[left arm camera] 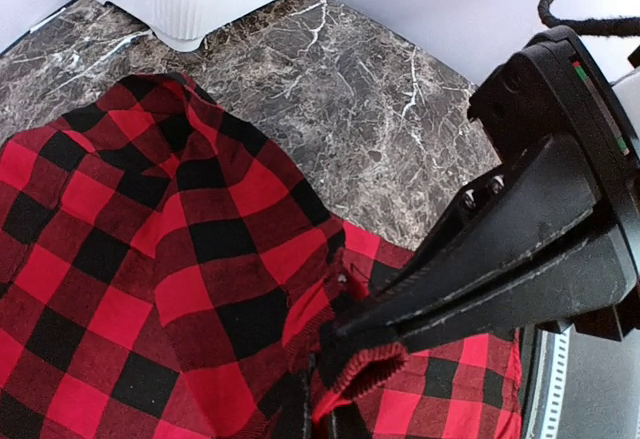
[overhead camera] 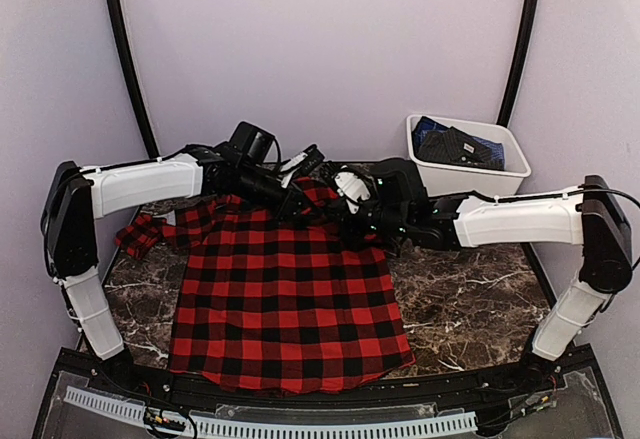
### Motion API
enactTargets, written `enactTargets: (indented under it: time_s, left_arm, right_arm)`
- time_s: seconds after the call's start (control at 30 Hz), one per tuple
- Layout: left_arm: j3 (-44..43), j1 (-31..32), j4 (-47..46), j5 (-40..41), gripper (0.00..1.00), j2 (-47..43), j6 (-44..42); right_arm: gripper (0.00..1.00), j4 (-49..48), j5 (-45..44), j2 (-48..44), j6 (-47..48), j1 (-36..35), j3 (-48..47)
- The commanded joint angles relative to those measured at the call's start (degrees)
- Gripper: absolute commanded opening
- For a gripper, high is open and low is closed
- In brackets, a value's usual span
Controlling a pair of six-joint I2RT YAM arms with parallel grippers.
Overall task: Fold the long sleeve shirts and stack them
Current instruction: Pass from the right arm to the left, then pick up the flattened shirt from the center of the board.
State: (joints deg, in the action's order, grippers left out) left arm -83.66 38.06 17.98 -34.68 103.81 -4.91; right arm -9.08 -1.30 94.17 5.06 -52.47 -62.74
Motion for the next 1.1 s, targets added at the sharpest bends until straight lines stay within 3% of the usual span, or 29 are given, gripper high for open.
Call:
enactTargets:
  time_s: [0.0, 0.07, 0.17, 0.4, 0.63, 0.77, 1.07]
  left_arm:
    - [-2.4, 0.4, -1.9, 3.9, 0.00, -0.7, 3.6]
    - [-2.5, 0.4, -3.6, 7.3, 0.00, -1.3, 6.7]
    - [-2.4, 0.2, -5.6, 12.7, 0.00, -2.8, 11.2]
    - [-4.9, -0.5, -5.7, 21.4, 0.00, -4.5, 21.7]
    - [-8.1, -3.7, -2.0, 22.3, 0.00, -4.9, 36.9]
    - [-6.9, -6.1, -1.1, 23.9, 0.00, -7.2, 44.3]
    - [-3.9, -8.4, -1.5, 28.0, 0.00, -12.6, 46.5]
  right_arm:
    - [0.07, 0.1, -2.4, -0.1, -2.7, 0.2, -2.3]
    - [0.10, 1.7, -6.6, -0.4, -4.9, 0.2, -2.7]
    - [0.43, 4.3, -11.5, -2.7, -9.0, 0.2, -2.0]
    - [0.97, 3.2, -21.6, -13.4, -17.9, 0.3, 7.4]
    - [0.99, 8.3, -22.1, -19.4, -22.0, 2.1, 9.8]
    - [0.96, 16.7, -23.4, -19.8, -23.0, 2.1, 8.4]
    - [0.84, 31.0, -12.3, -22.4, -39.1, 1.6, 10.9]
